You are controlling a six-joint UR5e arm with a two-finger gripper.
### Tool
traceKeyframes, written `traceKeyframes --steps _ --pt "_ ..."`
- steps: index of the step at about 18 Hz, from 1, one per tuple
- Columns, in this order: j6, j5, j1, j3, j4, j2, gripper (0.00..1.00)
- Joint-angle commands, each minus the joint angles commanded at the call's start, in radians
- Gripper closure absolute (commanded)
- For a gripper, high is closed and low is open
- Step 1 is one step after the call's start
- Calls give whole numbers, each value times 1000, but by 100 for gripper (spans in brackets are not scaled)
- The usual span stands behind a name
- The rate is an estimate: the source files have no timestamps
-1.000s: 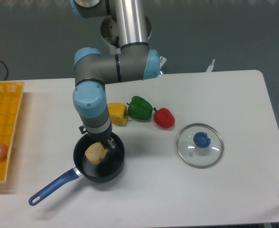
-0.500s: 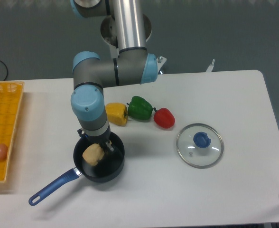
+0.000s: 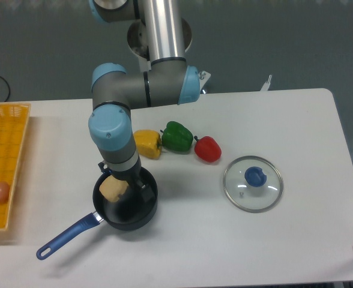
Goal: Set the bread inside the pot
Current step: 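Hold the bread inside the saucepan and adjust it toward the pan bottom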
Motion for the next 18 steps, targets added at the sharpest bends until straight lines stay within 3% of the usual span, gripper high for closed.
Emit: traceKeyframes --steps 18 --pt "2 0 8 17 0 -5 0"
